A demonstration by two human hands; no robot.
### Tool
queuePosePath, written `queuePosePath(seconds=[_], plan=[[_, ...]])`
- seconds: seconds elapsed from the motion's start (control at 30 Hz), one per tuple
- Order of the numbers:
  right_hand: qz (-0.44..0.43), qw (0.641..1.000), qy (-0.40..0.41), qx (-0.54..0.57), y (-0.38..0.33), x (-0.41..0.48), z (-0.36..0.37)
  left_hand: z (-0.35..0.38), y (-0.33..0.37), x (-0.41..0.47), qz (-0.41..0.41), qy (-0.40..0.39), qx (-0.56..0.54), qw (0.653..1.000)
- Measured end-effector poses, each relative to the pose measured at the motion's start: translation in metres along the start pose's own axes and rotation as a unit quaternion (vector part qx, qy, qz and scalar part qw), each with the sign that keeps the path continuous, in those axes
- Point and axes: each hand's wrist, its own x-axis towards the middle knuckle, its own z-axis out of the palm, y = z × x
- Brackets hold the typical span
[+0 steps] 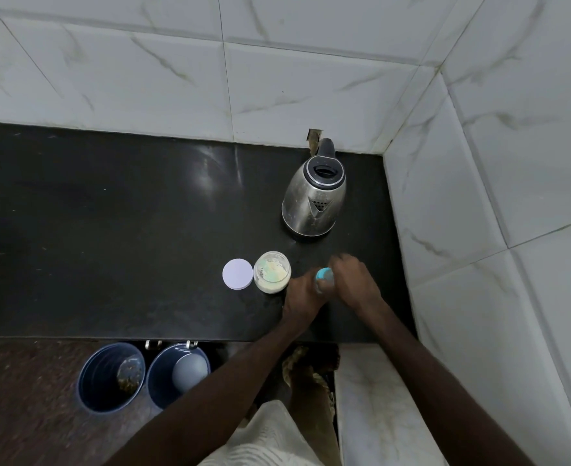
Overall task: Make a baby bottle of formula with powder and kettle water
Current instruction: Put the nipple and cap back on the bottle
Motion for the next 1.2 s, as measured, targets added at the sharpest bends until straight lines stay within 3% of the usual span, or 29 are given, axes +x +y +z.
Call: queuePosePath(seconds=[0.13, 0.33, 0.5, 0.6, 0.7, 0.83, 0.97, 1.07, 1.2], plan=[[0.052, 0.997, 0.017, -0.058, -0.007, 0.000, 0.000, 0.002, -0.001, 0.000, 0.002, 0.022, -0.030, 0.999], [-0.085, 0.992, -0.077, -0.056, 0.007, 0.006, -0.003, 0.008, -0.011, 0.003, 0.054, 0.011, 0.009, 0.998], [-0.045, 0.998, -0.037, -0.021, 0.006, 0.011, -0.004, 0.010, -0.011, 0.003, 0.032, 0.040, 0.002, 0.999], [-0.018, 0.995, -0.031, -0.092, 0.007, 0.012, -0.005, 0.013, -0.015, 0.005, 0.025, 0.014, 0.006, 1.000], [-0.049, 0.988, -0.043, -0.143, 0.009, 0.017, -0.010, 0.011, -0.016, 0.005, 0.032, 0.006, -0.027, 0.999], [-0.098, 0.987, -0.058, -0.110, 0.017, 0.022, -0.006, 0.014, -0.013, 0.007, 0.004, -0.010, -0.023, 1.000], [-0.046, 0.998, -0.032, -0.005, 0.021, 0.020, 0.006, 0.012, -0.016, 0.004, 0.062, 0.039, 0.015, 0.997], [-0.021, 0.999, 0.007, -0.039, 0.016, 0.017, 0.020, 0.017, -0.023, 0.007, 0.073, 0.057, 0.028, 0.995], [-0.052, 0.991, 0.078, -0.090, 0.021, 0.013, 0.017, 0.016, -0.026, 0.008, 0.113, 0.064, 0.018, 0.991]])
